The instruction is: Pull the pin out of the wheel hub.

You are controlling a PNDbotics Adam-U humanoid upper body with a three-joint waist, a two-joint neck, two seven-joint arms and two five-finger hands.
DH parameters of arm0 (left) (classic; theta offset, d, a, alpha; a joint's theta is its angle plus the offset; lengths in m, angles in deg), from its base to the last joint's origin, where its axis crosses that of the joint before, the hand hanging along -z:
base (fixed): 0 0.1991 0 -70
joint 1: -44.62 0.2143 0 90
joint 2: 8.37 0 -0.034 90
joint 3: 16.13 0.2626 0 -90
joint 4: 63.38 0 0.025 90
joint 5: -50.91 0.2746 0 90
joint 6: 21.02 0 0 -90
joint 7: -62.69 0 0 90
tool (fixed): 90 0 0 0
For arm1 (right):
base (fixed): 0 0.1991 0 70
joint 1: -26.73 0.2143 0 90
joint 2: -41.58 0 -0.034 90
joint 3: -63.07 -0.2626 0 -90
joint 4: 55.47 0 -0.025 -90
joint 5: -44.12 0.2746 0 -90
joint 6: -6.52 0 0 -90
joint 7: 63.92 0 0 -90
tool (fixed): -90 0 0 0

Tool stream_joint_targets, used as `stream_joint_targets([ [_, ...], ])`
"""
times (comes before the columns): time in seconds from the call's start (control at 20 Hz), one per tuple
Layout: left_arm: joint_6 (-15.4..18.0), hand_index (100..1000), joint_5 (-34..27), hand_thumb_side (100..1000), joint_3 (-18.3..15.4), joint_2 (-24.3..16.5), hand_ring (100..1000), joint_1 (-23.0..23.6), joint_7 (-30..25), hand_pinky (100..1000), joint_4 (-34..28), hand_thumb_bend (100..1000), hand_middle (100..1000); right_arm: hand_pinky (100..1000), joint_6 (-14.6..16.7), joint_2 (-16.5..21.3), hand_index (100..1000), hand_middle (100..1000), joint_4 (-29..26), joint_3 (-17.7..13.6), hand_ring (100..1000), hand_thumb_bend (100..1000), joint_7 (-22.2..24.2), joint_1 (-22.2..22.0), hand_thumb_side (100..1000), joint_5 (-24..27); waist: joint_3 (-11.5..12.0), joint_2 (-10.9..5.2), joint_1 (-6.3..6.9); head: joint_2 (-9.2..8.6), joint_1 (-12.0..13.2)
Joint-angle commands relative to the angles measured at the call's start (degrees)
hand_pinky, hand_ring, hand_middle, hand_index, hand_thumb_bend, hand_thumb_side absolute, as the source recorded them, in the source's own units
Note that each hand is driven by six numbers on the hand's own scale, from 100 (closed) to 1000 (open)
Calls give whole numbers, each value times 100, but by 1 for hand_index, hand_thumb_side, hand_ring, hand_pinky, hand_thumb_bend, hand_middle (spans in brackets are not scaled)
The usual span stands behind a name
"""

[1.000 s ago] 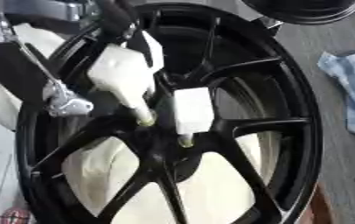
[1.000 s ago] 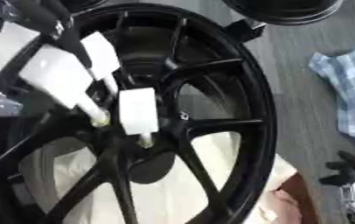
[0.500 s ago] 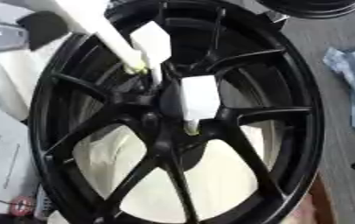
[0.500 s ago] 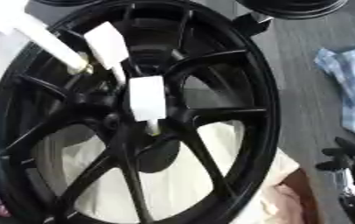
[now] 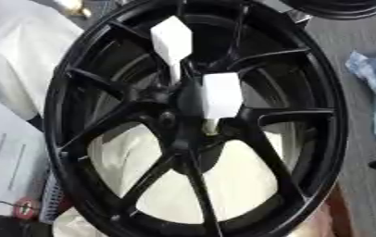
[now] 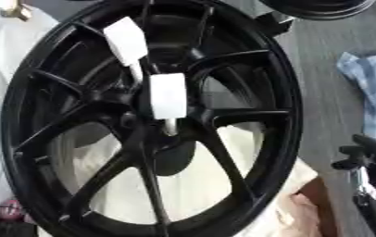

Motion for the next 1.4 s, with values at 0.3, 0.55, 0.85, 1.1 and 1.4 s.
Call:
stream_joint_targets([
  [0.3,111,424,375,270,-883,-290,374,1188,748,558,979,100,260,701,58,-28,842,659,-56,-130,574,100,-127,-28,620,46,154,-182,-70,31,-207],
  [0.55,43,466,1105,254,-953,149,417,2005,1210,598,853,100,304,700,48,-76,842,660,-56,-162,574,100,-152,26,621,118,180,-172,-137,-33,-178],
  [0.85,-246,842,1918,248,-743,755,642,2697,1234,718,379,100,600,700,68,-129,842,660,-56,-159,575,100,-127,54,617,196,137,-161,-228,-168,-279],
  [1.1,-458,954,2301,796,-731,1002,876,2888,1263,887,339,100,851,700,65,-143,842,660,-56,-155,575,100,-100,61,616,244,130,-162,-265,-190,-268],
  [1.4,-494,859,2164,563,-805,1082,751,2917,1810,798,214,100,730,700,79,-136,843,661,-56,-163,575,100,-114,32,613,265,157,-207,-271,-134,-268],
])
